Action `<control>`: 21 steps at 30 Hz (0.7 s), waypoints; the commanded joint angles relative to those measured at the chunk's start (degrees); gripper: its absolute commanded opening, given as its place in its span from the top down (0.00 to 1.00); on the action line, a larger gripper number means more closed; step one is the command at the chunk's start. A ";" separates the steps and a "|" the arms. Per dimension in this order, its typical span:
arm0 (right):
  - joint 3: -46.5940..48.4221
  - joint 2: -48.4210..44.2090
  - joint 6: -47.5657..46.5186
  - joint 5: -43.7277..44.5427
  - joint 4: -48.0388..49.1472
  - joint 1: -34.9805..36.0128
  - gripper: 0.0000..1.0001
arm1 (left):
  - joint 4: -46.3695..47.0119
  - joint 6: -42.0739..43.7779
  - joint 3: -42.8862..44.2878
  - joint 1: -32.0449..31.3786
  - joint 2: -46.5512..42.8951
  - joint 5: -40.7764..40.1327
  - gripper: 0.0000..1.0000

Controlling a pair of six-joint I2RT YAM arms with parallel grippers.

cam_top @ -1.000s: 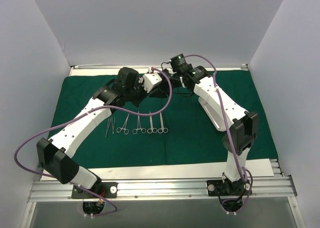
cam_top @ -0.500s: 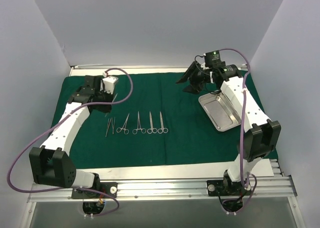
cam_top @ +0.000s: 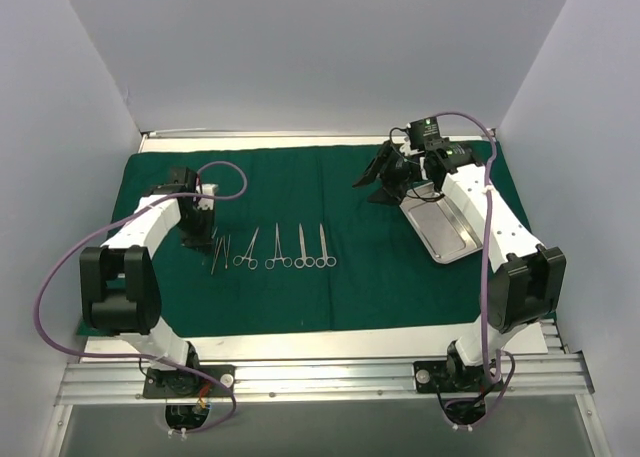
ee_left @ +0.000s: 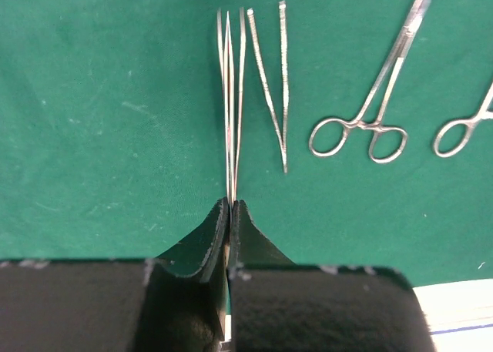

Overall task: Open and lay out the surgical kit
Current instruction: Place the medical item in the surgical kit.

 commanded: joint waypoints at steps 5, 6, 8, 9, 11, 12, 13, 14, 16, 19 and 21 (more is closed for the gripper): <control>-1.27 -3.62 -1.37 -1.68 0.62 -1.86 0.50 | -1.10 -2.55 1.86 1.43 4.46 -1.39 0.98; -1.54 -3.80 -1.46 -1.51 0.54 -1.94 0.50 | -0.84 -2.47 1.86 1.43 4.55 -1.56 0.98; -2.07 -4.06 -1.20 -1.59 0.80 -2.21 0.50 | -0.75 -2.47 2.12 3.43 4.73 -1.65 0.98; -2.59 -4.07 -0.85 -1.51 1.06 -2.21 0.50 | -0.75 -2.38 2.21 3.71 4.99 -1.83 0.98; -2.95 -4.07 -0.41 -1.51 1.59 -2.30 0.50 | -0.49 -1.85 2.65 4.68 5.34 -1.83 0.98; -2.95 -3.98 -0.41 -1.60 1.59 -2.30 0.50 | -0.49 -1.76 2.82 5.03 5.86 -1.83 0.98; -2.86 -3.89 -0.41 -1.68 1.42 -2.30 0.50 | -0.57 -1.68 3.26 5.29 6.04 -1.65 0.98; -2.77 -3.89 -0.58 -1.60 1.24 -2.21 0.50 | -0.49 -1.68 3.35 5.56 6.22 -1.65 0.98; -2.77 -3.72 -0.76 -1.42 1.24 -2.30 0.50 | -0.40 -1.50 3.62 5.82 6.66 -1.48 0.98; -2.51 -3.37 -0.06 -1.60 1.41 -2.30 0.50 | -0.40 -1.24 3.79 5.91 8.15 -0.95 0.98; -1.98 -3.01 0.03 -1.68 1.42 -2.30 0.50 | -0.66 -1.06 4.32 5.91 9.55 0.01 0.98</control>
